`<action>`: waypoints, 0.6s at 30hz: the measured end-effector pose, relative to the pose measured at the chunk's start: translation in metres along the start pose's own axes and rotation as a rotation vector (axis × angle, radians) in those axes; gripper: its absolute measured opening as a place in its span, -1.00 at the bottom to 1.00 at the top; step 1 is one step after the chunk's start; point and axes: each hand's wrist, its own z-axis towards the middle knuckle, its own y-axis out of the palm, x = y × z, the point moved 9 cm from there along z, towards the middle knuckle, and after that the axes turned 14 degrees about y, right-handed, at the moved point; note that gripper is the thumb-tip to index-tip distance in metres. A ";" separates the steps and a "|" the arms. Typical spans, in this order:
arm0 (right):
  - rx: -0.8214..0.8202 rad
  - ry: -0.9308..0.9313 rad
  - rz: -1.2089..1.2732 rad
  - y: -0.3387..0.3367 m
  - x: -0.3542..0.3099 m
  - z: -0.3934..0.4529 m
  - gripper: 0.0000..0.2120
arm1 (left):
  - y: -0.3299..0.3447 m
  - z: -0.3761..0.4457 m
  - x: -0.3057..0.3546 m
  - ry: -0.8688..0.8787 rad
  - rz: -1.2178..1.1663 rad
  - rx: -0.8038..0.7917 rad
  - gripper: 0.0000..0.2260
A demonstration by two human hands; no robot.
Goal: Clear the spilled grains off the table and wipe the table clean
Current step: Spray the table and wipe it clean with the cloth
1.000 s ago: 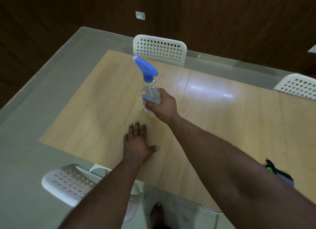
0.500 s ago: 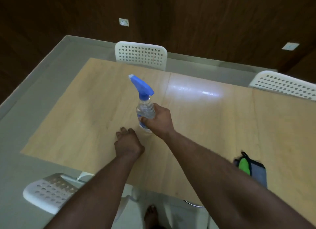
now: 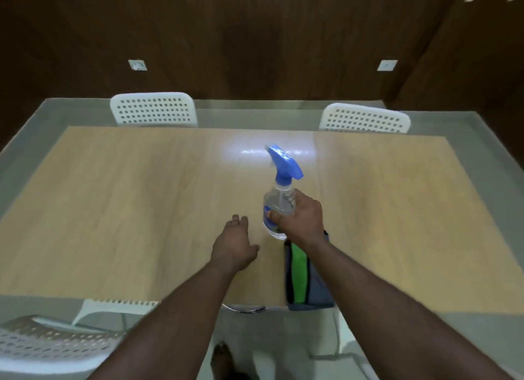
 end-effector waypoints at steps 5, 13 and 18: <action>0.105 0.032 0.006 -0.113 0.052 -0.001 -0.68 | 0.031 0.022 0.098 0.113 -0.023 -0.027 -0.17; 0.247 0.058 0.009 -0.207 0.110 0.015 -0.71 | 0.069 0.063 0.189 0.210 0.028 -0.076 -0.18; 0.254 0.053 0.031 -0.224 0.128 0.036 -0.67 | 0.084 0.103 0.219 0.234 0.093 -0.102 -0.16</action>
